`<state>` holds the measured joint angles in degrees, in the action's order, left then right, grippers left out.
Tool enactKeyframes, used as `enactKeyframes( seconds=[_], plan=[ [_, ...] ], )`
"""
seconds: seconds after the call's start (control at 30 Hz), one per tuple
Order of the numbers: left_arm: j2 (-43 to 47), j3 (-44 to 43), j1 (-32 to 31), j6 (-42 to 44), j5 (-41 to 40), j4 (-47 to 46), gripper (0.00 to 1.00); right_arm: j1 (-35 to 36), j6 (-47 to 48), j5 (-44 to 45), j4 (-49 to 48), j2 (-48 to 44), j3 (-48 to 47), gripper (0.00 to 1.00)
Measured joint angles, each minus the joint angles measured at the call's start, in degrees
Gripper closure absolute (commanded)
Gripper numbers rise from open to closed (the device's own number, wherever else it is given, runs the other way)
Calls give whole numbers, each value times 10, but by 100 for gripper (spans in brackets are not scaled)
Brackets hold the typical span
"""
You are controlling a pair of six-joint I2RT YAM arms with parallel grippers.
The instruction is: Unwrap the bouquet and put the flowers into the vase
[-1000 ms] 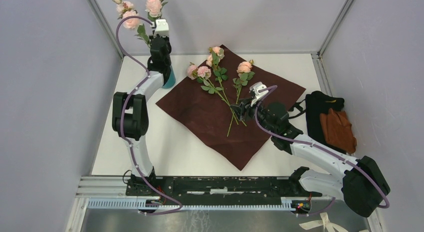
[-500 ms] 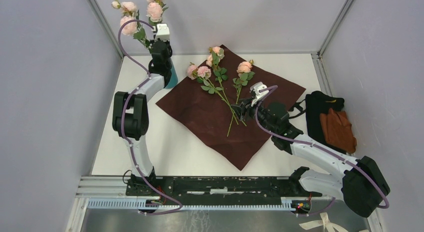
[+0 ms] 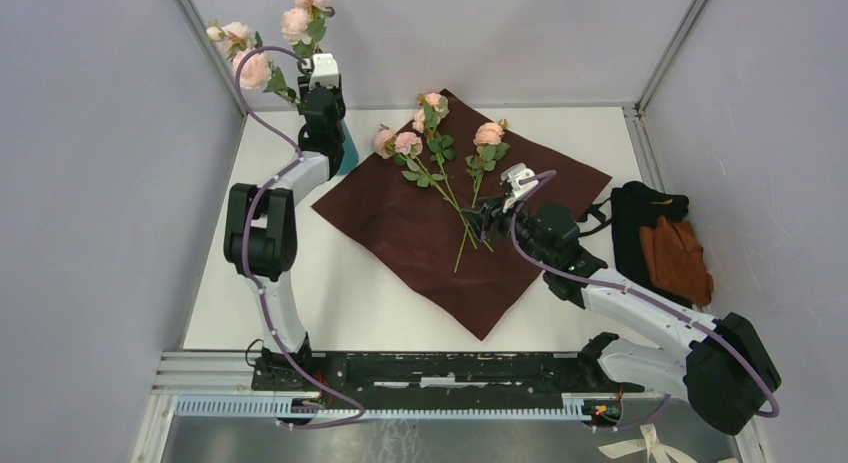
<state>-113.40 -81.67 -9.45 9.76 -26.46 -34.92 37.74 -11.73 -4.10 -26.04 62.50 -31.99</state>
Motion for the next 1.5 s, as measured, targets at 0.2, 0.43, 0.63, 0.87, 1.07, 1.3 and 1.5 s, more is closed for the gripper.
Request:
enactKeyframes(
  seconds=[0.2,0.43,0.63,0.87,1.07,1.3,1.5],
  plan=[
    [7,3,1,-3,0,5,39,0,0,0,0,-5,0,50],
    [11,3,1,-8,2,11,39,0,-1,-3,0,-5,0,50],
    [15,3,1,-14,14,20,39,0,-3,-5,-1,-5,0,50],
    [36,4,0,-14,17,23,39,0,-6,-13,-6,-4,0,50],
    [60,7,-2,-18,16,22,39,0,-7,-15,-9,-2,0,50],
    [78,30,-11,-21,11,17,40,0,-10,-16,-11,2,0,50],
    [95,65,-32,-22,-18,2,36,0,-11,-19,-14,3,0,50]
  ],
)
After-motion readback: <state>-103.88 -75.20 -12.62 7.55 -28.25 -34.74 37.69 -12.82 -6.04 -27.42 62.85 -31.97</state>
